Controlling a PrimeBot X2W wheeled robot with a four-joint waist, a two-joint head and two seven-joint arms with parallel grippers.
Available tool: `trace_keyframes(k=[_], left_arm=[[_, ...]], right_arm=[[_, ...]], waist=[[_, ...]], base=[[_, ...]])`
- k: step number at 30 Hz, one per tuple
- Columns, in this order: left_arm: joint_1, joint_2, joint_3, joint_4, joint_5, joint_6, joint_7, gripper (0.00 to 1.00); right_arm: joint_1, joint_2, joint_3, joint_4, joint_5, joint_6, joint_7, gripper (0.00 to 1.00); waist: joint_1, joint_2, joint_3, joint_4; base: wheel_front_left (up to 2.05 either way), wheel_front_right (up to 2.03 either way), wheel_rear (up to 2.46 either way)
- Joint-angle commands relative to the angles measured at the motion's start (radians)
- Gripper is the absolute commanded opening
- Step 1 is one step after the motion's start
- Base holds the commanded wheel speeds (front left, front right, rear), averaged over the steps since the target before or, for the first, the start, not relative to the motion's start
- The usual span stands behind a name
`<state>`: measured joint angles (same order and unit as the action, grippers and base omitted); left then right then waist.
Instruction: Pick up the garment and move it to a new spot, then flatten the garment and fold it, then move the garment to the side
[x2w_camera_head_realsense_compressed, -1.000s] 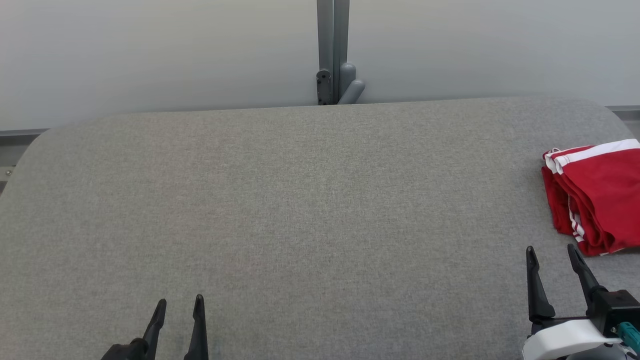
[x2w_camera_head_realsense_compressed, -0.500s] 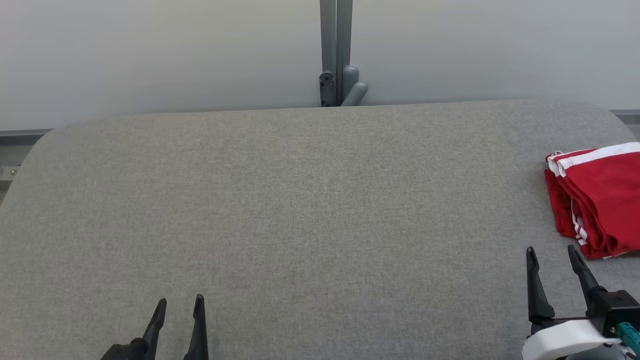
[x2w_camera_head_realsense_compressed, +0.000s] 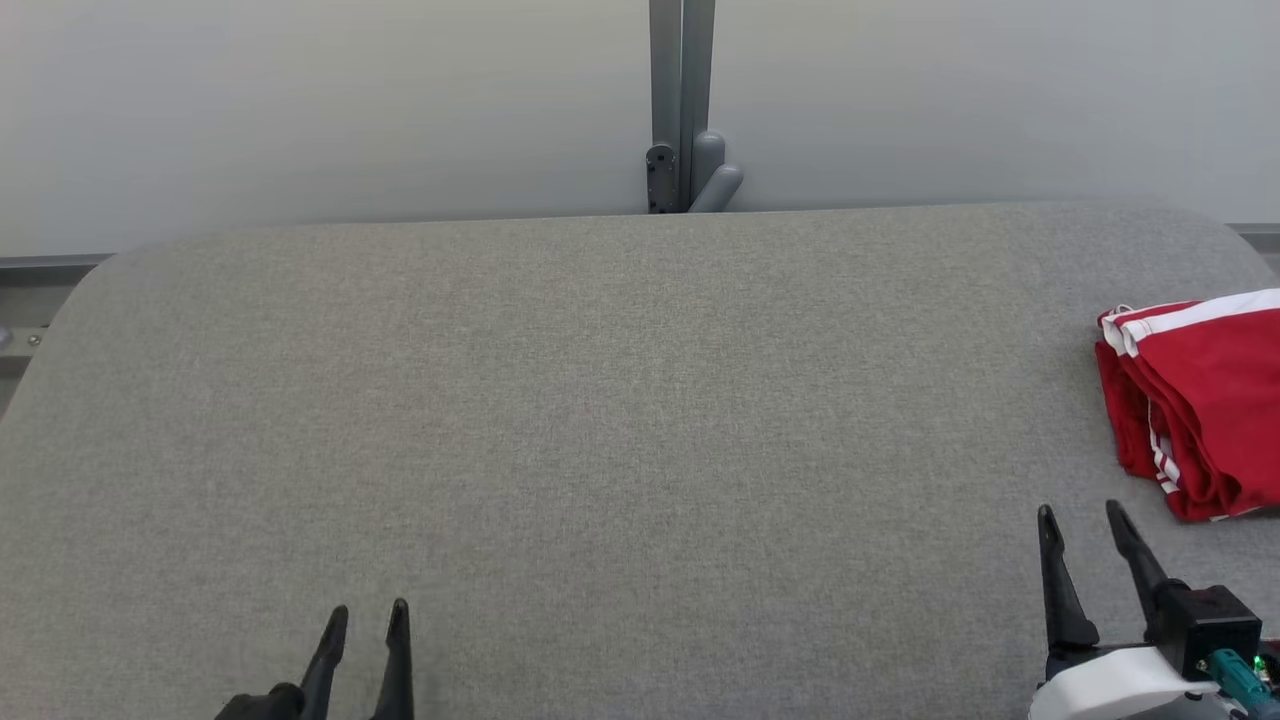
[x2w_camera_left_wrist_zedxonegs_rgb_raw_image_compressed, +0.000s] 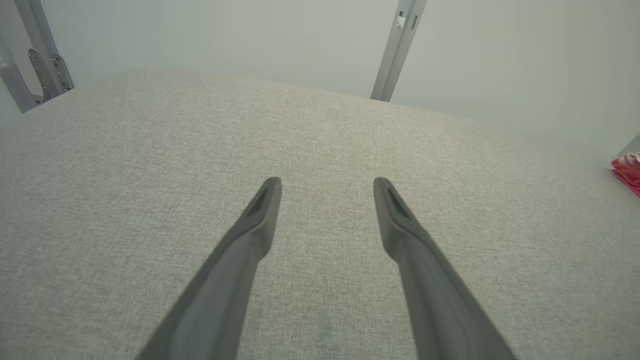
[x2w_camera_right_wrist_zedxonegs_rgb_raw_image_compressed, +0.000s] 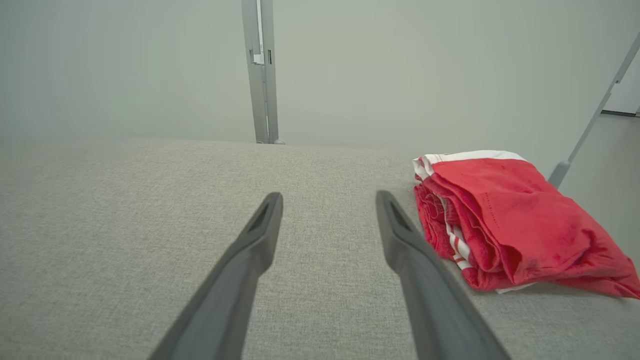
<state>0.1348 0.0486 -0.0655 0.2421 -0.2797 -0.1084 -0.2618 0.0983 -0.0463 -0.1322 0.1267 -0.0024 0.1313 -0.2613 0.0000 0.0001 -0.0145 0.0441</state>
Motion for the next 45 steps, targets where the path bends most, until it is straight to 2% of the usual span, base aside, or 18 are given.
trace_keyframes(k=[1, 5, 25, 45], left_arm=[[0.0, 0.0, 0.0, 0.001, -0.002, 0.0, 0.001, 0.0], [0.009, -0.002, -0.001, 0.032, -0.011, 0.0, 0.008, 0.0], [-0.06, 0.004, 0.039, 0.025, -0.356, -0.006, 0.098, 0.0], [-0.111, 0.007, 0.072, 0.019, -0.616, -0.011, 0.169, 0.0]], right_arm=[[-0.001, 0.0, -0.001, 0.002, 0.002, 0.0, 0.001, 0.0], [0.0, 0.007, -0.002, 0.041, 0.012, 0.0, 0.008, 0.0], [-0.053, 0.004, 0.003, 0.057, 0.426, 0.0, 0.102, 0.0], [-0.095, 0.001, 0.006, 0.071, 0.739, 0.0, 0.174, 0.0]], waist=[[0.0, -0.0001, 0.0, 0.0], [0.0, -0.0001, 0.0, 0.0], [0.0, -0.0001, 0.003, -0.007], [0.0, -0.0001, 0.006, -0.014]], base=[[0.0, 0.0, 0.0], [0.0, 0.0, 0.0], [0.0, 0.0, 0.0], [0.0, 0.0, 0.0]])
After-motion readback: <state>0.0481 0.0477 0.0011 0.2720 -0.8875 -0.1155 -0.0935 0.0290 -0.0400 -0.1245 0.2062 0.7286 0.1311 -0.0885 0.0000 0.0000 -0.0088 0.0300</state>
